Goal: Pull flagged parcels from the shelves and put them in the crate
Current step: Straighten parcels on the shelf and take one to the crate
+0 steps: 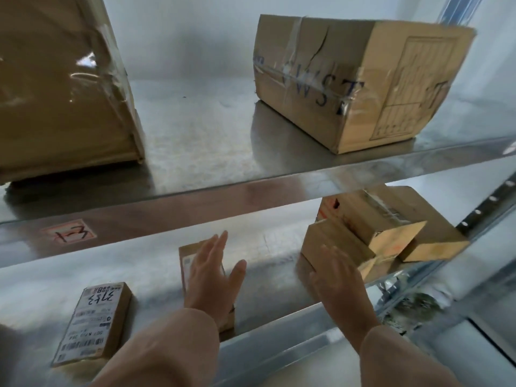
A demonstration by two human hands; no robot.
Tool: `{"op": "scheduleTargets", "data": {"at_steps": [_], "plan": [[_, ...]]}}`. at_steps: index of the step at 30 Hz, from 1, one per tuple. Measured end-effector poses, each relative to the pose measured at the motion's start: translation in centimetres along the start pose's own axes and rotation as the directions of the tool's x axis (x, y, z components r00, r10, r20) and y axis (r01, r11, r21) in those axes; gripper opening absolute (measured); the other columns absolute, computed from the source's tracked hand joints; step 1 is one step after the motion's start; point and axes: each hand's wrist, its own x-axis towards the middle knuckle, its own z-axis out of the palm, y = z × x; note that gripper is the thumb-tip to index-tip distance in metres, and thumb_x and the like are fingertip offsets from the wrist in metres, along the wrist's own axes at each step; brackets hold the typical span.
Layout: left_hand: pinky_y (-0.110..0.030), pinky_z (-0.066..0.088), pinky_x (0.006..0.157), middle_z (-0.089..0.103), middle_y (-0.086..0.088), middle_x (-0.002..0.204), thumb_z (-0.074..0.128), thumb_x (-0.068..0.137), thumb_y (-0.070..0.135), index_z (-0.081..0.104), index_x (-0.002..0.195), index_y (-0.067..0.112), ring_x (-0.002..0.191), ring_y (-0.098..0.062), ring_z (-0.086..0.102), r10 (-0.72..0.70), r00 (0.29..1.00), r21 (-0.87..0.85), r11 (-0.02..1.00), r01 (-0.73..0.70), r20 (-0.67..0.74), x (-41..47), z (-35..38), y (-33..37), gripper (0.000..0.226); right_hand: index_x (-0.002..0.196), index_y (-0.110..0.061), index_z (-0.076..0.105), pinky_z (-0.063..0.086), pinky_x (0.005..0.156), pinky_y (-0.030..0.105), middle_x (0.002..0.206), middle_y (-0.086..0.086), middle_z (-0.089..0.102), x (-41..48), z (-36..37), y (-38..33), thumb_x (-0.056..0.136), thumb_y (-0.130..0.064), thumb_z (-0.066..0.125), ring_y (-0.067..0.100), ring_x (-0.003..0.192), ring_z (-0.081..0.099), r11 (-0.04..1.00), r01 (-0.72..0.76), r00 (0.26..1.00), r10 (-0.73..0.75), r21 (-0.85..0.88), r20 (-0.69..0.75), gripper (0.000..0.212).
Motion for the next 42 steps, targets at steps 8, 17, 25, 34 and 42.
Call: {"op": "scheduleTargets", "data": {"at_steps": [8,17,25,34,42], "plan": [[-0.037,0.022,0.118,0.023,0.005,0.158,0.055,0.092,0.045,0.019,0.151,0.036,0.145,-0.014,0.019,0.093,0.970,-0.007,0.996,-0.094,0.224,-1.7,5.9,2.7,0.069,0.148,-0.027,0.024,0.025,0.113,0.047,0.157,0.002,0.018,1.2,-3.6,6.0,0.091,-0.042,0.057,0.027,0.143,0.018,0.973,-0.223,0.970,0.227,0.054,-0.091,0.067],[-0.033,0.031,0.114,0.025,0.006,0.157,0.053,0.095,0.041,0.022,0.150,0.035,0.138,-0.015,0.034,-0.054,0.956,-0.092,0.992,0.084,0.288,-0.2,14.4,7.5,0.063,0.130,-0.025,0.046,0.047,0.099,0.035,0.122,-0.004,0.056,3.8,-5.4,10.1,0.090,-0.044,0.056,0.019,0.113,0.055,0.953,-0.175,0.981,0.148,0.246,0.126,0.045],[-0.027,0.043,0.085,0.033,0.014,0.114,0.060,0.082,0.060,0.026,0.125,0.061,0.100,-0.011,0.046,-0.270,0.947,-0.235,0.922,0.307,0.176,1.2,17.6,9.6,0.055,0.128,-0.048,0.042,0.040,0.096,0.007,0.133,-0.025,0.043,5.2,-5.3,10.1,0.094,-0.044,0.051,-0.007,0.117,0.046,0.870,-0.162,0.839,-0.127,0.466,0.529,0.035],[-0.032,0.057,0.063,0.063,-0.008,0.116,0.060,0.091,0.032,0.058,0.117,0.035,0.094,-0.024,0.066,-0.539,0.826,-0.654,0.567,0.501,0.164,-0.1,15.9,7.8,0.026,0.134,-0.050,0.034,0.023,0.108,0.018,0.133,-0.033,0.026,6.1,-4.4,10.2,0.100,-0.041,0.038,-0.006,0.123,0.028,0.884,0.004,0.892,-0.214,0.467,0.398,0.035],[-0.050,0.052,0.083,0.060,-0.020,0.102,0.047,0.092,0.027,0.059,0.110,0.004,0.097,-0.035,0.058,-0.616,0.703,-0.907,-0.042,0.419,0.354,-2.2,15.7,8.9,0.031,0.123,-0.062,0.041,0.058,0.074,0.031,0.120,-0.022,0.054,7.3,-4.8,9.3,0.089,-0.050,0.054,0.007,0.096,0.069,0.555,-0.437,0.754,-0.203,0.708,0.625,0.039]]}}
